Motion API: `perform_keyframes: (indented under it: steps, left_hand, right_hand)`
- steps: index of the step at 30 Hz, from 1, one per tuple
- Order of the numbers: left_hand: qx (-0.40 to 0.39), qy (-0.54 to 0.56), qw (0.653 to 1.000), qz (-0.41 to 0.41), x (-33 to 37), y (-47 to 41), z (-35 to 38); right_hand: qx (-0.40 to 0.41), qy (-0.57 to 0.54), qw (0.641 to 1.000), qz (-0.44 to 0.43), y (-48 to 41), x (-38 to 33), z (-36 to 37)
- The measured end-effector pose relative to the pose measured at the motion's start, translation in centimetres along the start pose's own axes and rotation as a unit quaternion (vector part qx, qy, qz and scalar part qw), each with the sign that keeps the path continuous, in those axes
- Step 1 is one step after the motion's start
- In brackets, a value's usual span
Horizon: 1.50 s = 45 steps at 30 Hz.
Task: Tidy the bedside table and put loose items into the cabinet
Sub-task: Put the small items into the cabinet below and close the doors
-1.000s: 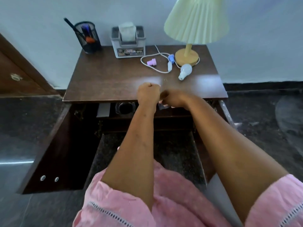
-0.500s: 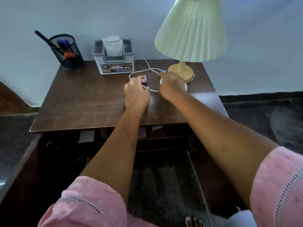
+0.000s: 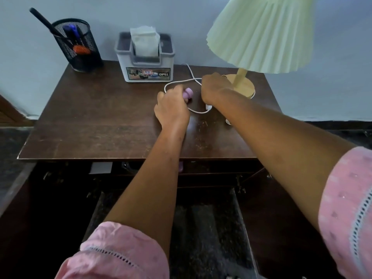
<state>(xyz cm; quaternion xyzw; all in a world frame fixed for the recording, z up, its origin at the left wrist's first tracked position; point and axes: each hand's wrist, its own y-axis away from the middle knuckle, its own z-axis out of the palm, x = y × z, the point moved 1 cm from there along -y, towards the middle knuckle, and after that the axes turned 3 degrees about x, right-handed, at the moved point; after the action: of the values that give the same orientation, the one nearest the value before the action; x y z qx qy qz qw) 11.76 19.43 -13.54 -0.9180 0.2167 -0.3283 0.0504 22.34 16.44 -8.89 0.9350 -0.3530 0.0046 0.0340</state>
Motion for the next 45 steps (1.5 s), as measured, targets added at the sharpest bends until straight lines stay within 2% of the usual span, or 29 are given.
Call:
perform_keyframes:
  steps: [4,7,10,12,14,18,21,23,25,27,32,38,42,45]
  left_hand:
    - [0.046,0.099,0.994,-0.025,-0.1,0.3,-1.1]
    - [0.046,0.163,0.984,-0.057,-0.4,0.6,-2.2]
    - [0.066,0.236,0.962,-0.12,-0.1,1.7,-3.4]
    - [0.067,0.283,0.945,-0.151,0.9,2.9,-4.2]
    - [0.048,0.337,0.926,-0.164,1.6,4.2,-4.9]
    - [-0.002,0.406,0.895,-0.182,2.2,6.7,-6.5]
    - [-0.076,0.406,0.895,-0.169,2.6,9.4,-7.5]
    - [-0.178,0.393,0.889,-0.151,3.1,11.6,-7.8]
    - [-0.272,0.367,0.877,-0.15,3.1,13.9,-7.7]
    - [-0.299,0.318,0.884,-0.169,2.7,16.2,-7.2]
    - [-0.267,0.218,0.911,-0.226,1.1,21.1,-3.6]
    - [-0.19,0.188,0.936,-0.227,0.8,18.8,0.7]
    - [-0.175,0.18,0.933,-0.258,1.7,16.5,4.6]
    - [-0.202,0.167,0.921,-0.288,1.9,15.1,7.2]
  right_hand:
    - [0.019,-0.018,0.999,-0.02,0.6,-0.3,-0.1]
    - [0.042,-0.058,0.997,-0.026,1.4,-0.6,-0.5]
    - [0.071,-0.16,0.984,-0.006,2.7,-0.3,-1.5]
    - [0.099,-0.26,0.961,-0.005,4.3,-0.1,-1.8]
    - [0.124,-0.354,0.927,-0.006,6.6,0.1,-1.7]
    - [0.101,-0.469,0.876,0.051,12.4,2.3,-1.1]
    - [0.017,-0.541,0.836,0.091,15.9,5.2,-0.5]
    - [-0.046,-0.563,0.822,0.077,18.1,7.1,0.0]
    - [-0.071,-0.539,0.837,0.057,20.0,8.8,0.7]
    - [-0.088,-0.523,0.846,0.042,21.8,10.1,1.5]
    - [-0.087,-0.42,0.903,0.015,23.1,12.4,5.3]
    - [-0.096,-0.339,0.935,0.037,20.0,12.8,11.2]
    - [-0.108,-0.288,0.947,0.094,16.8,12.1,15.0]
    - [-0.098,-0.26,0.954,0.115,14.8,12.5,16.5]
